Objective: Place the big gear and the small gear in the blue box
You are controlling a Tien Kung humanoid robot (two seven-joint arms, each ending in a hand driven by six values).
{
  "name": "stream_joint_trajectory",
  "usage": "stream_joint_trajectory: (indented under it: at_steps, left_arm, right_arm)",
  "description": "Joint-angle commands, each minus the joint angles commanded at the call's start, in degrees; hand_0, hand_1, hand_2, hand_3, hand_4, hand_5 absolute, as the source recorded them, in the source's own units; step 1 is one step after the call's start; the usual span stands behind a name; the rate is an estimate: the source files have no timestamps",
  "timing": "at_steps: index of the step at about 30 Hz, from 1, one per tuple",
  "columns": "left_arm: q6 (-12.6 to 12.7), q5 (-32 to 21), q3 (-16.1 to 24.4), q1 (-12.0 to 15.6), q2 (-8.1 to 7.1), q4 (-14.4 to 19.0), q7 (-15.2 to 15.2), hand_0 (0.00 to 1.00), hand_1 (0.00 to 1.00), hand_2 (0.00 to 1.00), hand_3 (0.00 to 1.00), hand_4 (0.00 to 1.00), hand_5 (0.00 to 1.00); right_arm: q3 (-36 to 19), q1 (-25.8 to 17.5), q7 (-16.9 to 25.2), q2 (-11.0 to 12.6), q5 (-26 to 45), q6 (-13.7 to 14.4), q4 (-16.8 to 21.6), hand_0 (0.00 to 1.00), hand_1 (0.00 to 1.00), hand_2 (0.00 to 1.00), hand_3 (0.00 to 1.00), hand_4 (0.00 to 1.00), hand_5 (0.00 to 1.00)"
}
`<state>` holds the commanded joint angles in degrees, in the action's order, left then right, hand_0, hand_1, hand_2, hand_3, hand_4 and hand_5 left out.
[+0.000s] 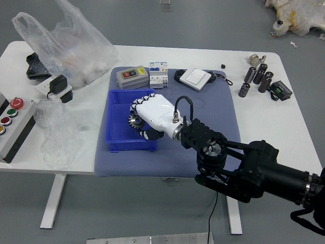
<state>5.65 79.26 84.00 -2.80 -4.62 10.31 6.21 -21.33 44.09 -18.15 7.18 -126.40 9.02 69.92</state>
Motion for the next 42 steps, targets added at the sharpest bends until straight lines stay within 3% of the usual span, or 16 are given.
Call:
stream_joint_trajectory:
  at_steps: [1,2,12,13,14,18,19,20,25,26,30,32,42]
  left_arm:
    - [0.00,0.02,0.02,0.01,0.00,0.00,0.01,0.642,0.616,0.602,0.650,0.641,0.315]
    - [0.01,0.05,0.06,0.02,-0.01,0.00,0.02,0.642,0.616,0.602,0.651,0.641,0.315]
    - [0.04,0.30,0.37,0.05,0.06,0.00,0.18,0.642,0.616,0.601,0.650,0.641,0.316]
    - [0.05,0.31,0.39,0.04,0.06,0.00,0.18,0.642,0.616,0.601,0.650,0.641,0.316]
    - [0.07,0.27,0.37,0.04,0.07,0.00,0.16,0.642,0.616,0.601,0.650,0.640,0.317]
    - [0.08,0.27,0.52,0.24,0.27,0.00,0.18,0.642,0.616,0.601,0.650,0.640,0.317]
    - [0.08,0.35,0.63,0.30,0.31,0.00,0.22,0.642,0.616,0.601,0.650,0.640,0.317]
    - [0.07,0.54,0.85,0.40,0.35,0.00,0.31,0.642,0.616,0.601,0.650,0.640,0.316]
    - [0.04,1.24,1.73,0.70,0.48,0.00,0.53,0.642,0.616,0.601,0.650,0.640,0.316]
    - [0.04,1.31,1.82,0.72,0.49,0.00,0.51,0.642,0.616,0.601,0.650,0.640,0.315]
    - [0.05,1.31,1.96,0.82,0.66,0.00,0.29,0.642,0.616,0.601,0.650,0.640,0.315]
    - [-0.01,1.47,2.10,0.91,0.78,0.00,0.29,0.642,0.616,0.601,0.650,0.639,0.315]
    - [-0.04,1.84,2.29,0.72,0.54,0.00,0.18,0.642,0.616,0.601,0.650,0.639,0.315]
  right_arm:
    - [-0.26,-0.03,-0.09,0.06,-0.07,0.10,0.06,0.747,0.825,0.898,0.930,0.597,0.121]
    - [-0.59,-0.12,-0.23,0.14,-0.16,0.30,0.11,0.752,0.833,0.960,0.998,0.666,0.121]
    - [-2.39,-1.43,-0.82,0.67,0.43,2.18,1.07,0.763,0.842,0.997,0.998,0.684,0.111]
    - [-3.20,-1.94,-0.84,0.94,0.80,2.93,1.62,0.763,0.842,0.997,0.998,0.684,0.111]
    - [-4.24,-2.82,-1.08,1.44,1.22,3.75,2.52,0.723,0.775,0.925,0.998,0.693,0.118]
    - [-9.52,-7.24,-3.23,4.47,3.01,6.01,6.68,0.723,0.775,0.925,0.998,0.693,0.118]
    - [-10.53,-8.13,-3.87,5.13,3.24,5.88,7.41,0.723,0.775,0.925,0.998,0.693,0.118]
    - [-11.87,-9.39,-4.99,6.09,3.39,5.30,8.47,0.605,0.708,0.876,0.998,0.698,0.135]
    - [-16.14,-15.14,-9.13,8.53,3.24,2.34,11.98,0.605,0.708,0.876,0.998,0.698,0.135]
    - [-16.51,-16.28,-9.62,8.52,3.18,1.95,12.19,0.511,0.654,0.876,0.998,0.699,0.150]
    - [-16.64,-18.83,-10.35,8.11,4.18,1.21,11.21,0.511,0.654,0.876,0.998,0.699,0.150]
    - [-16.09,-19.00,-10.30,8.08,5.06,1.30,10.28,0.461,0.623,0.873,0.998,0.703,0.144]
    - [-13.87,-18.70,-9.68,7.44,7.77,1.73,6.04,0.447,0.599,0.849,0.957,0.704,0.145]
